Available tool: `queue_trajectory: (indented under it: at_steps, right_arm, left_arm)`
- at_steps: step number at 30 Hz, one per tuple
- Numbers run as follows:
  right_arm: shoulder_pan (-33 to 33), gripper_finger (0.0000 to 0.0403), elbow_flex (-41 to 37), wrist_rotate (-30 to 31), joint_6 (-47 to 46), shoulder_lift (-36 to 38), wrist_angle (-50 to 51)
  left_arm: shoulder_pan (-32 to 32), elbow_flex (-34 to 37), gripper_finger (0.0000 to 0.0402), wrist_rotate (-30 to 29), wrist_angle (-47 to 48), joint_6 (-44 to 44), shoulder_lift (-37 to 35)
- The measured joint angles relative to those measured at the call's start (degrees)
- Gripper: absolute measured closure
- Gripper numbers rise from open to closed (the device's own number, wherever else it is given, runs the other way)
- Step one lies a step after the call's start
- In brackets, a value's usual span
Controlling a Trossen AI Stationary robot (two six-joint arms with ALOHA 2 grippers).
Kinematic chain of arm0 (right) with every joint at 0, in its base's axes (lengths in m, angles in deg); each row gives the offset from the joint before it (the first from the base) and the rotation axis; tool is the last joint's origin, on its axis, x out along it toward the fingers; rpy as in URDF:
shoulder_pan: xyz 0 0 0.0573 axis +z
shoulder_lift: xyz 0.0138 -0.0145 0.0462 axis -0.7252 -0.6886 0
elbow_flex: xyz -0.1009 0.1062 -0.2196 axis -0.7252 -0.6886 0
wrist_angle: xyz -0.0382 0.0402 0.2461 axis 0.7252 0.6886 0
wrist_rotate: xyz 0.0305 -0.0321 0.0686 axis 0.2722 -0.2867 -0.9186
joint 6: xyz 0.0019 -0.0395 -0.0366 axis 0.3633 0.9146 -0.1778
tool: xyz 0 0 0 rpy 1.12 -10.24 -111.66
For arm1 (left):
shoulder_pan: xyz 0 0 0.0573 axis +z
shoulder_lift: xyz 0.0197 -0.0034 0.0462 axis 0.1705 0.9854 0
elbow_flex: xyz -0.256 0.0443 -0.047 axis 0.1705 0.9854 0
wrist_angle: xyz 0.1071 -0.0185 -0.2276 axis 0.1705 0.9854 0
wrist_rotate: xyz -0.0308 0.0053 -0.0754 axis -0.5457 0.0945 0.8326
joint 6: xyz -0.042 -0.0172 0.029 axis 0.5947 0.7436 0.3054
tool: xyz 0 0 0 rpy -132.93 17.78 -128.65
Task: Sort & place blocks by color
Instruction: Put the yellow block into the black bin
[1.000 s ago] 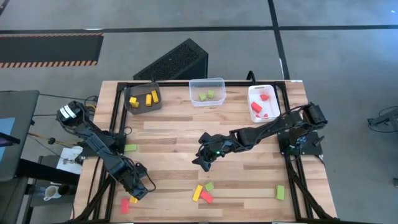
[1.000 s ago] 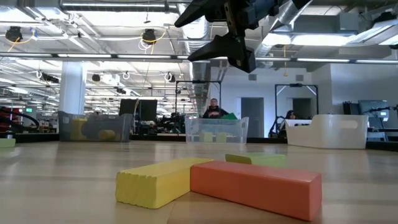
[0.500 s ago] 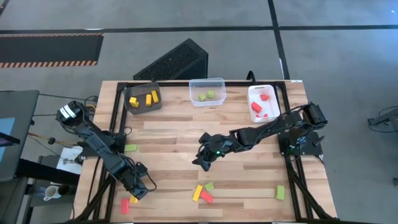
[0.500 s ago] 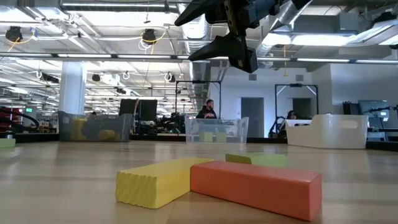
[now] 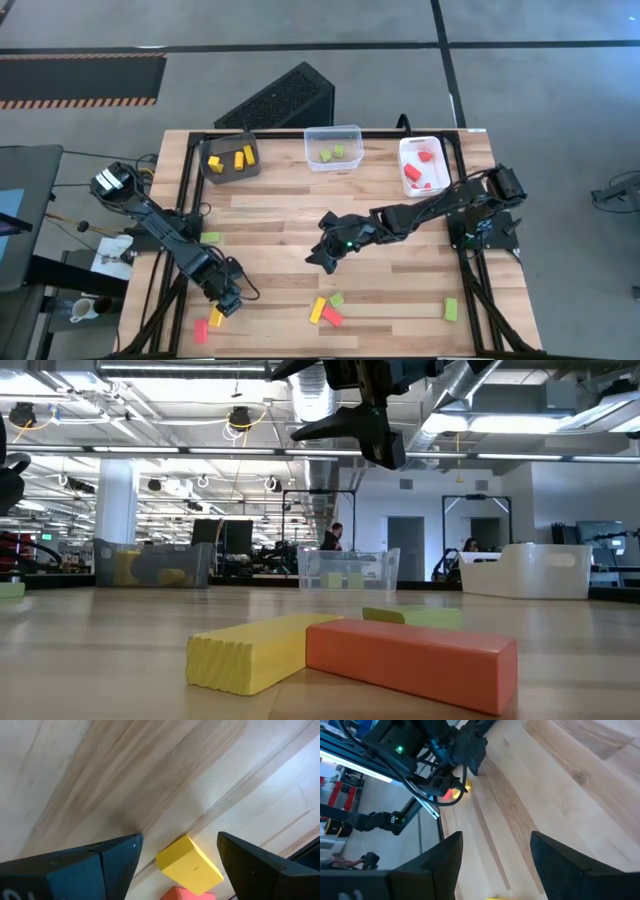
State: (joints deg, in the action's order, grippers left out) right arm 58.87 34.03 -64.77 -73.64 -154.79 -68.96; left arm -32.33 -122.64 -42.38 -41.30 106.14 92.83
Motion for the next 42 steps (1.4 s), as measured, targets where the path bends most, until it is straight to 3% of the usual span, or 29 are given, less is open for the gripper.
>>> queue_trajectory:
  at_steps: [21, 28, 35, 42]
  right_arm:
    - [0.34, 0.0148, 0.0, -0.04, 0.29, 0.0, 0.3]
    - [0.35, 0.0148, 0.0, -0.04, 1.16, 0.0, 0.35]
    - [0.35, 0.0148, 0.0, -0.04, 1.57, 0.0, 0.43]
    - [1.62, 0.0148, 0.0, -0.04, 1.73, 0.0, 0.83]
  left_arm:
    - [2.53, 0.09, 0.0134, 3.61, 0.98, -5.93, -0.39]
    - [3.81, 0.42, 0.0134, 0.26, 7.19, -6.34, -4.89]
    - [1.58, 0.28, 0.0134, -1.26, 8.68, -1.92, -9.96]
    - [-2.68, 0.17, 0.0134, -2.23, 4.94, 5.62, -8.43]
